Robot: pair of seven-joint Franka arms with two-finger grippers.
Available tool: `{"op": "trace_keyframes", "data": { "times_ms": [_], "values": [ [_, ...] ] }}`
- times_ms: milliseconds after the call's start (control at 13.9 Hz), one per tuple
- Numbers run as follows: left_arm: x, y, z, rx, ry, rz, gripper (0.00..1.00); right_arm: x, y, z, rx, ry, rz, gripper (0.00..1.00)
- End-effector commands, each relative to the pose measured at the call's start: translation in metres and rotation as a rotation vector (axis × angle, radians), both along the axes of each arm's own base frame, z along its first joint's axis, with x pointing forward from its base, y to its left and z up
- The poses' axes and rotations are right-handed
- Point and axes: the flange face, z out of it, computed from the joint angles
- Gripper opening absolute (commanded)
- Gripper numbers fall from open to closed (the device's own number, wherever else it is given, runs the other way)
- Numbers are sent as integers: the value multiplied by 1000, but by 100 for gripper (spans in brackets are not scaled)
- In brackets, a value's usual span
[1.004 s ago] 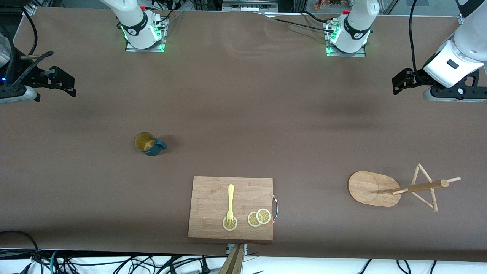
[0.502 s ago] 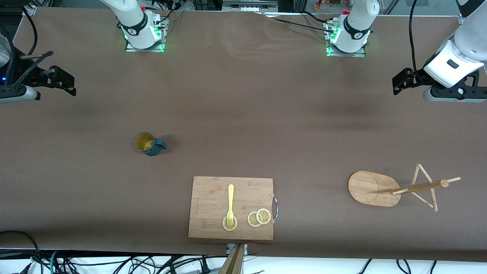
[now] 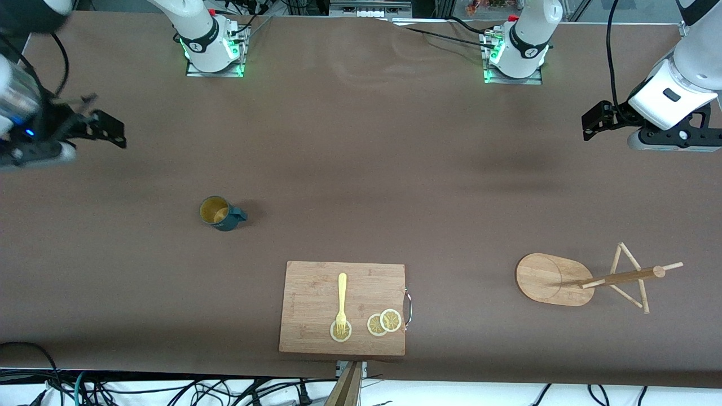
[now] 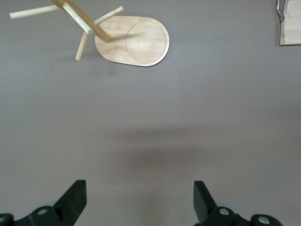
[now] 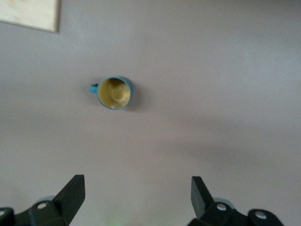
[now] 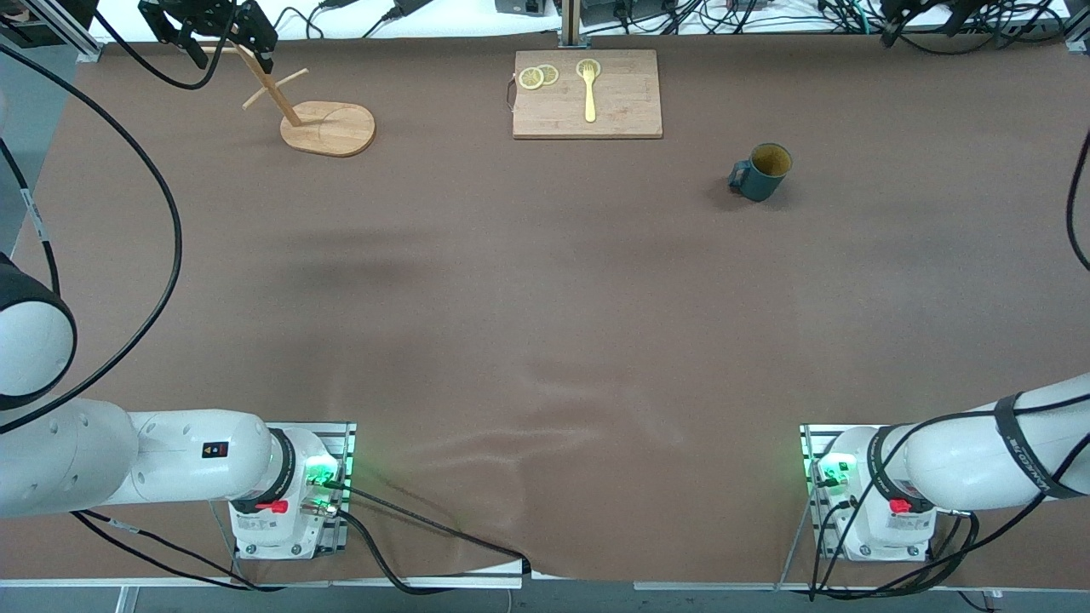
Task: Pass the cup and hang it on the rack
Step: 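Move the right gripper toward the teal mug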
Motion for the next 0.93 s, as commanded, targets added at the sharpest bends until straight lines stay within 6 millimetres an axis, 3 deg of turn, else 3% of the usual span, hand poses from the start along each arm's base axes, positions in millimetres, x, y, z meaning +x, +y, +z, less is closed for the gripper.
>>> {"op": "trace_keyframes", "data": {
  "times_ms": [0, 143, 358, 717, 860],
  "values": [
    [3, 0, 6, -19, 8, 3, 100, 19, 0, -51, 8, 98, -4, 100],
    [3, 1, 5, -19, 9, 2, 100, 20, 4, -53, 12, 89, 3, 100],
    [3, 0, 6, -19, 8, 3, 100, 18, 3, -87, 41, 60, -12, 100],
    [3, 1, 5, -19, 9, 5, 100, 1, -4, -185, 46, 13, -30, 100],
    [3, 1, 5, -19, 9, 5, 100, 2, -4, -215, 39, -8, -44, 100]
  ]
}}
